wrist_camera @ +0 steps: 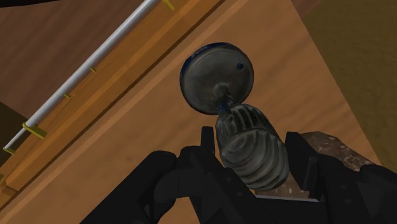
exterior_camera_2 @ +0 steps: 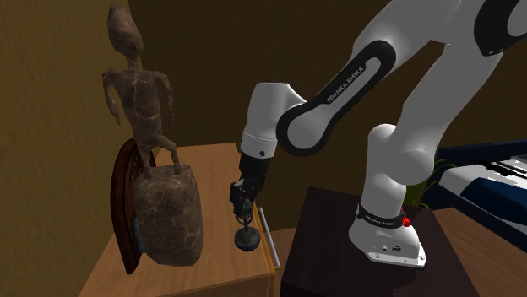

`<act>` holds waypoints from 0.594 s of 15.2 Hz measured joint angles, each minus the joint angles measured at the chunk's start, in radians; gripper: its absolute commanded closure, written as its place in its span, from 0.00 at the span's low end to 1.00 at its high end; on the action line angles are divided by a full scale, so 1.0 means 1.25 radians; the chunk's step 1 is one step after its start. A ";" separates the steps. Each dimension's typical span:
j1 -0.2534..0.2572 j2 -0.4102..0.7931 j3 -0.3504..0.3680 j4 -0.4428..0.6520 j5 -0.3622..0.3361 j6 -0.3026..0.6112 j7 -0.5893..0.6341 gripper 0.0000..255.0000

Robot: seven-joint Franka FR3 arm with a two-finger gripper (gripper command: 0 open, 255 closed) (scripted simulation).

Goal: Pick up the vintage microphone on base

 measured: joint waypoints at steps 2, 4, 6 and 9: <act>0.000 0.000 0.000 0.000 0.000 0.001 0.000 1.00; 0.000 0.000 0.000 0.000 0.000 0.001 0.000 1.00; 0.000 0.001 0.001 0.000 0.000 0.001 0.000 1.00; -0.001 -0.018 -0.003 0.009 -0.005 -0.027 0.004 1.00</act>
